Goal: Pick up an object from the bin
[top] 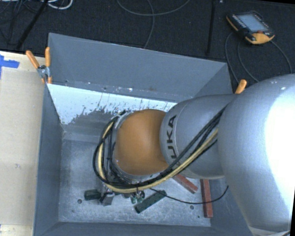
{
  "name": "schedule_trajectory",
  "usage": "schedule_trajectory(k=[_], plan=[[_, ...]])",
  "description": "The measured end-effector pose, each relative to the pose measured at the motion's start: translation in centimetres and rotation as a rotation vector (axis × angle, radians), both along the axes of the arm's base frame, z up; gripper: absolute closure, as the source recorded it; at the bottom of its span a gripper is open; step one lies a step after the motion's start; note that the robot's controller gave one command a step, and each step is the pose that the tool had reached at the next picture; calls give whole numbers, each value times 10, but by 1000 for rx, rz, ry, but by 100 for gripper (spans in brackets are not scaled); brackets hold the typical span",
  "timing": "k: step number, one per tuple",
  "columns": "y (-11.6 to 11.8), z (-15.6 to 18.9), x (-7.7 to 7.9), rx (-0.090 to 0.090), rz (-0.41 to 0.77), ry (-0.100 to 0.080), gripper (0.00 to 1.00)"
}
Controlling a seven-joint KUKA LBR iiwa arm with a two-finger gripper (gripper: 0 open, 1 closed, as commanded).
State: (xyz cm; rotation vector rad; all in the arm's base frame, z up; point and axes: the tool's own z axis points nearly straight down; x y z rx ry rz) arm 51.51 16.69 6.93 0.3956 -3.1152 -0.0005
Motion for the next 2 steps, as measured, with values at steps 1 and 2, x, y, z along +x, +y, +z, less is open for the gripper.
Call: schedule_trajectory(k=[1, 2], plan=[[0, 0, 0, 0, -1, 0, 100], [-26, 90, 0, 0, -74, -1, 100]])
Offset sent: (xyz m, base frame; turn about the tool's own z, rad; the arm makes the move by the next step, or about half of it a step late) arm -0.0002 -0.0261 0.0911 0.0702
